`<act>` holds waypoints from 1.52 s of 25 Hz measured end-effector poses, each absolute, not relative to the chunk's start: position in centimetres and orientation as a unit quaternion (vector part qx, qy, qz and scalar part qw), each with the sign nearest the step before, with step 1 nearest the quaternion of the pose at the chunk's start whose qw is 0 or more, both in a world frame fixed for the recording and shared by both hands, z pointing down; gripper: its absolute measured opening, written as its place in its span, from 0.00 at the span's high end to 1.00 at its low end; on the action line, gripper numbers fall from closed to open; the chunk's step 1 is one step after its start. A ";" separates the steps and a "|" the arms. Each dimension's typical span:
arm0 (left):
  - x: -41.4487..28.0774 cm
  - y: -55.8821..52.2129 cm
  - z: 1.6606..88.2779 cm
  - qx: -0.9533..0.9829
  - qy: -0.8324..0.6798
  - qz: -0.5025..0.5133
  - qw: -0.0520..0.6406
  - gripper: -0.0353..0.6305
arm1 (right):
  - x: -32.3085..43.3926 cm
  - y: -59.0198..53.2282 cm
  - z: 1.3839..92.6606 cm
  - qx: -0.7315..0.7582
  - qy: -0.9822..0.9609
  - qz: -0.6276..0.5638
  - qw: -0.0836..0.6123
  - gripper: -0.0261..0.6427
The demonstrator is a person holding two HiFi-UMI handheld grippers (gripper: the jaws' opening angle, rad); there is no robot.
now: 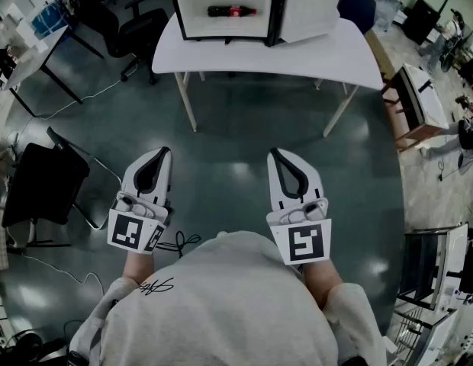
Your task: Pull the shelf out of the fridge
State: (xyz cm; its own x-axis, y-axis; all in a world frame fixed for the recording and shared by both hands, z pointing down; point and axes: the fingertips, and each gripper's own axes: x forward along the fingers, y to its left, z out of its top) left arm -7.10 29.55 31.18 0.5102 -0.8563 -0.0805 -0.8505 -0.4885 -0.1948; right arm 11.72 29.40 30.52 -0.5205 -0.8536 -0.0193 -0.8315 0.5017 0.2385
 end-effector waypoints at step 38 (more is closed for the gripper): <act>-11.8 29.1 32.4 -0.868 0.486 -0.018 0.100 0.94 | 6.7 29.2 31.8 0.490 -0.865 -0.100 0.036 0.94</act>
